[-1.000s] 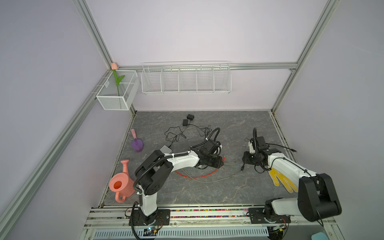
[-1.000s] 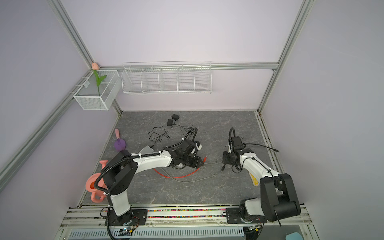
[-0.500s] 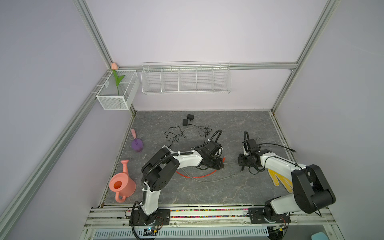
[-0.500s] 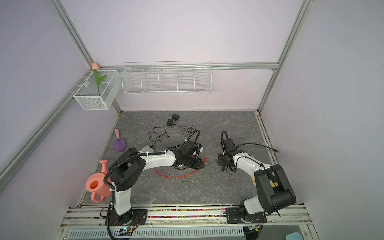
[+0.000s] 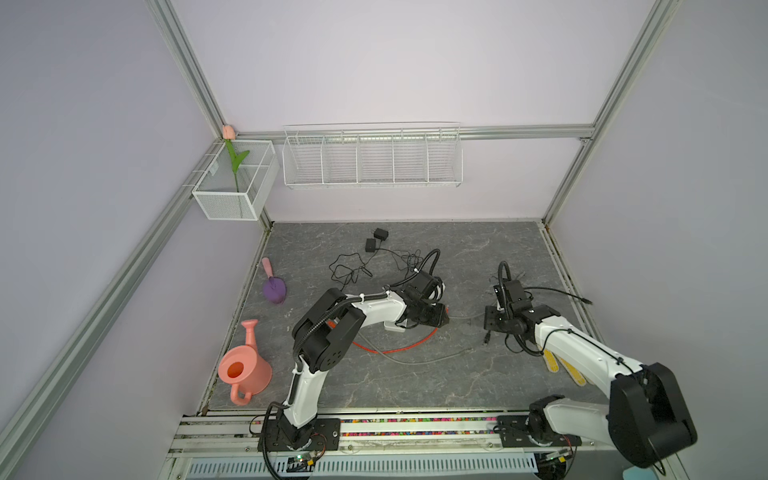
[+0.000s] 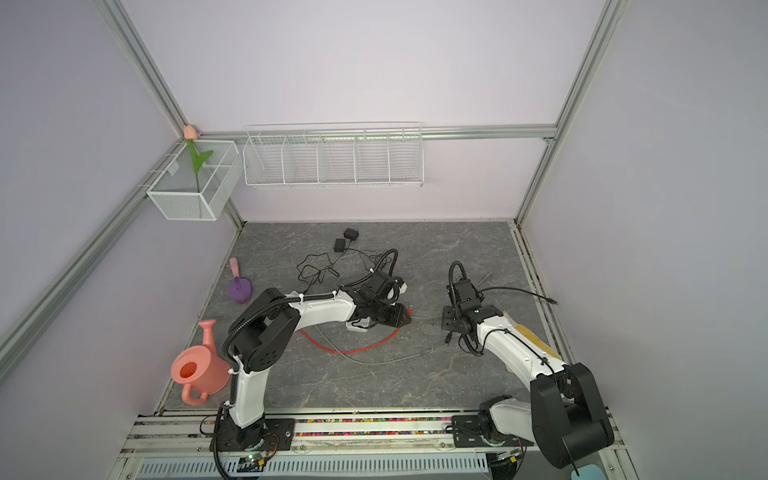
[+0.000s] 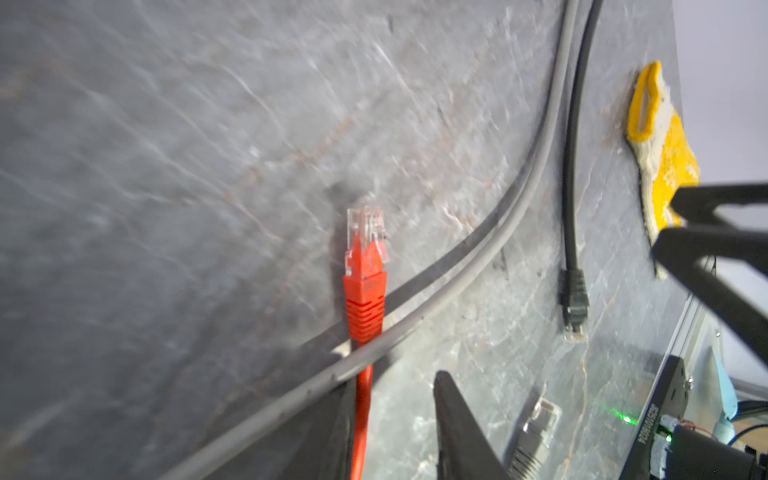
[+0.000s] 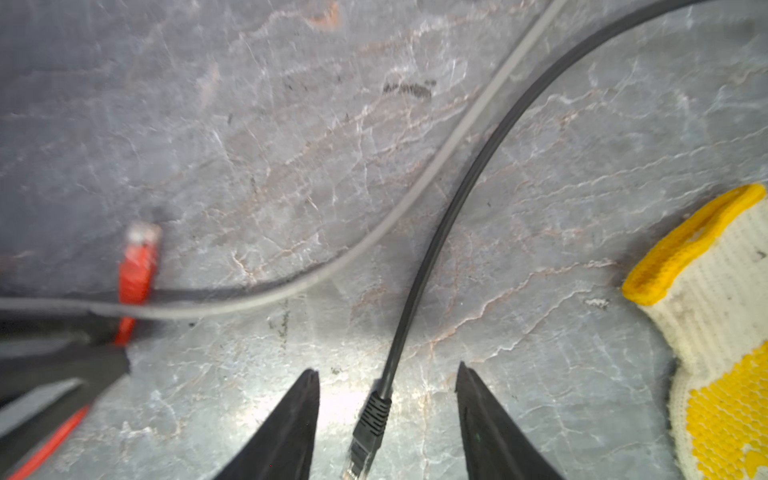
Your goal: Insert the plug into the switch port
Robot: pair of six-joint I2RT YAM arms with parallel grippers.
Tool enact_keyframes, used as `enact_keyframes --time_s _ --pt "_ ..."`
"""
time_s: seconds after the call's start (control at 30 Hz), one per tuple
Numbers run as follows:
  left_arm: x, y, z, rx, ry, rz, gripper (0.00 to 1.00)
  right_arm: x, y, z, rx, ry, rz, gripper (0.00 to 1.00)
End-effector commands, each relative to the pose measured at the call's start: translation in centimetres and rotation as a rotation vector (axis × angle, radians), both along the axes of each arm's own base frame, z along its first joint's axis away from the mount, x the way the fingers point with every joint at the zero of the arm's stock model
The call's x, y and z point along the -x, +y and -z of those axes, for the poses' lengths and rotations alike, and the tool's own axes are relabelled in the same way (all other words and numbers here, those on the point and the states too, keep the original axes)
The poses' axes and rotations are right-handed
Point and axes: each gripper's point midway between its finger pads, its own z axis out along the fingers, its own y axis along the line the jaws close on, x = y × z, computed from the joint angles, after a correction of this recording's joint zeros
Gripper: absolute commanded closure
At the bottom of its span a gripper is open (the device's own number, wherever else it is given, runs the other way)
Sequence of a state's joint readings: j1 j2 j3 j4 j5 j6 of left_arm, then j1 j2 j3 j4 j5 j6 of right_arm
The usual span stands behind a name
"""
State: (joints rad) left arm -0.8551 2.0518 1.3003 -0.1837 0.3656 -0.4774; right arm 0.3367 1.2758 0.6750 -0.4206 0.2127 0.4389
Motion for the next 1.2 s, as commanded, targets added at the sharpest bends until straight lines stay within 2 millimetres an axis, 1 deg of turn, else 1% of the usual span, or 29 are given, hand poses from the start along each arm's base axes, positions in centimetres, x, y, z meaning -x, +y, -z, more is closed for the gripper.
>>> enact_keyframes --time_s 0.0,0.2,0.5,0.63,0.67,0.73,0.8,0.87,0.93,1.03,1.17 --pt "-1.4 -0.2 -0.4 0.021 -0.01 0.0 0.68 1.0 0.0 2.1 -0.008 0.061 0.022 0.44" --pt "-3.2 0.3 -0.6 0.04 -0.013 -0.017 0.67 0.7 0.5 3.9 -0.018 0.099 0.019 0.46" --pt "-6.9 1.1 -1.3 0.055 -0.035 -0.045 0.67 0.0 1.4 4.3 -0.045 0.122 0.009 0.5" --pt "-7.2 1.5 -1.9 0.066 -0.041 -0.049 0.67 0.1 1.6 4.9 -0.049 0.138 0.007 0.52" --pt "-7.0 1.5 -2.3 0.076 -0.04 -0.045 0.67 0.1 1.6 5.0 -0.048 0.142 0.008 0.52" --pt "-6.4 1.6 -3.0 0.098 -0.038 -0.04 0.67 0.1 1.6 5.0 -0.049 0.14 0.01 0.59" --pt "-5.5 2.0 -3.7 0.11 -0.04 -0.039 0.67 0.1 1.7 5.0 -0.057 0.141 0.012 0.7" --pt "-4.4 2.3 -4.5 0.116 -0.056 -0.031 0.66 0.2 2.1 5.0 -0.08 0.148 0.007 0.75" --pt "-3.0 2.4 -5.3 0.109 -0.081 -0.012 0.64 0.2 2.6 4.8 -0.109 0.149 0.002 0.77" --pt "0.0 2.2 -6.5 0.081 -0.142 0.058 0.6 0.2 3.3 4.1 -0.166 0.134 -0.002 0.8" --pt "3.8 1.6 -7.4 0.155 -0.141 0.139 0.57 -0.2 4.0 1.4 -0.245 0.056 0.014 0.88"
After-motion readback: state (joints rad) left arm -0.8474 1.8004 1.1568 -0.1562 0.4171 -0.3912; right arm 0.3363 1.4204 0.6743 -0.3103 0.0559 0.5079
